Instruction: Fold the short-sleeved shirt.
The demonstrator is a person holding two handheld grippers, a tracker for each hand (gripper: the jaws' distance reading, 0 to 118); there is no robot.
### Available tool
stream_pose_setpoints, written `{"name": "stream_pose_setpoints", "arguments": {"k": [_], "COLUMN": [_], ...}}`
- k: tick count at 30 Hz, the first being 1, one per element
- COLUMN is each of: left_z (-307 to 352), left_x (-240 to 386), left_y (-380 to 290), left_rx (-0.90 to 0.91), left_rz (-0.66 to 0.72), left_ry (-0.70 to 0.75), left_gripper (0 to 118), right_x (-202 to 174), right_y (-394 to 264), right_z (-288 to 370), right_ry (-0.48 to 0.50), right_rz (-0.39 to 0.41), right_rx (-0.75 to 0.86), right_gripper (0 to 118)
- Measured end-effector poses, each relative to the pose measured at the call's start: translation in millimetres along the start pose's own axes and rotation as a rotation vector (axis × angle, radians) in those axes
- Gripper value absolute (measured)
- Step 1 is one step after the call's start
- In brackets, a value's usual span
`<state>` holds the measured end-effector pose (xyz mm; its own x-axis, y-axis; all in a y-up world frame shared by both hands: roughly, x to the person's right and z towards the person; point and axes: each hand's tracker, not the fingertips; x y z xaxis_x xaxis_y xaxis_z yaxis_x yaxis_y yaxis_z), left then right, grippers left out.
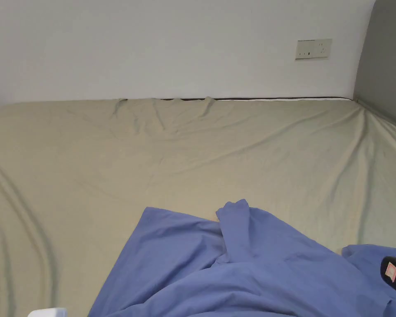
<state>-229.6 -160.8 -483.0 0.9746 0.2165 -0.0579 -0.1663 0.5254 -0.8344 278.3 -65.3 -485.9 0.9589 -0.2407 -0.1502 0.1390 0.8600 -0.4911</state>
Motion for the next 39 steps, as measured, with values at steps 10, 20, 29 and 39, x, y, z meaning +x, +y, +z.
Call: {"name": "stream_pose_setpoints", "arguments": {"k": [10, 20, 29, 39], "left_z": [-9.5, -14.8, -16.6, -16.1], "left_x": [-10.4, -10.7, -3.2, -10.1], "left_y": [-7.9, -12.1, -10.5, -2.2], "left_rx": [0.014, 0.04, 0.032, 0.011], "left_rz": [0.076, 0.048, 0.027, 0.071], "left_ry": [0.006, 0.026, 0.038, 0.001], "left_gripper": [12, 11, 12, 12], "right_x": [-21.0, -2.5, 12.3, -6.0], "right_y": [56.9, 91.0, 70.4, 61.3], "right_z": [-61.5, -269.3, -335.9, -310.3], "right_ry": [-0.01, -0.075, -0.09, -0.097], "right_rz": [0.128, 0.277, 0.277, 0.333], "right_rx": [-0.159, -0.525, -0.613, -0.514], "right_gripper": [116, 113, 97, 7]}}
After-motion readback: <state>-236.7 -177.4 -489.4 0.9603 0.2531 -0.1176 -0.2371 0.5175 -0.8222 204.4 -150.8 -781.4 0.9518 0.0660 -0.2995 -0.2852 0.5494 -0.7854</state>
